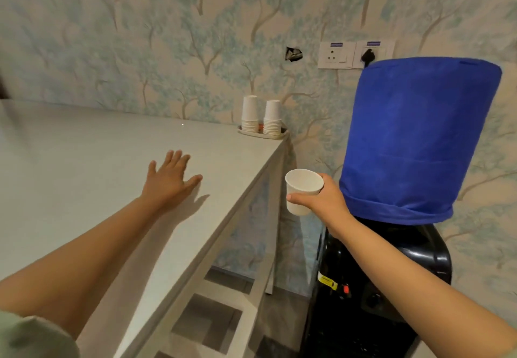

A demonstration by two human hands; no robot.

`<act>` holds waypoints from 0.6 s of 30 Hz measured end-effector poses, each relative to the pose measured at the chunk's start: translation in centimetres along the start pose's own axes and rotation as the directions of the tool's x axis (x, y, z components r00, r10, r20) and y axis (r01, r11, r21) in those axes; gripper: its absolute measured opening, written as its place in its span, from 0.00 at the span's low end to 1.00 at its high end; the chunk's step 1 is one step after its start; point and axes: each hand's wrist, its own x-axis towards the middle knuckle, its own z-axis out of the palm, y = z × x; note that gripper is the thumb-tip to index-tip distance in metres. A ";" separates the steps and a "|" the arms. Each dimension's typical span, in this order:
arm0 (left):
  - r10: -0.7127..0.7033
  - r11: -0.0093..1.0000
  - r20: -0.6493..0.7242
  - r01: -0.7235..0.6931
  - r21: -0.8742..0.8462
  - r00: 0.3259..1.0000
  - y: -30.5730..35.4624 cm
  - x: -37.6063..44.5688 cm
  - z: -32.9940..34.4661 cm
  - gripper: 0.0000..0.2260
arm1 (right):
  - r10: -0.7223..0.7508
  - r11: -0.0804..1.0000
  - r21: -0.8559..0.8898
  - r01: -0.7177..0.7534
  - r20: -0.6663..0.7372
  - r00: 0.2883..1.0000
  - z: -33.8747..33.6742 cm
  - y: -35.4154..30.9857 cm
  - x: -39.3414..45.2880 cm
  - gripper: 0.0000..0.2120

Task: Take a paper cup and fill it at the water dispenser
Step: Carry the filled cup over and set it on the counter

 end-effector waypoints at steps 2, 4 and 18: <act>-0.084 0.996 0.023 0.083 0.038 0.996 -2.8 -0.8 -0.4 0.28 | -0.007 1.000 0.007 0.007 0.021 1.000 1.3 -1.1 0.3 0.34; -0.111 0.968 0.062 0.094 0.233 0.992 -5.7 -1.6 -0.6 0.27 | -0.018 1.000 0.024 0.017 0.046 0.999 2.5 -2.2 0.6 0.33; -0.455 0.887 0.276 0.404 0.224 0.847 -11.8 -3.9 -1.1 0.39 | -0.084 0.976 0.217 0.036 0.215 0.973 15.4 -9.2 2.8 0.28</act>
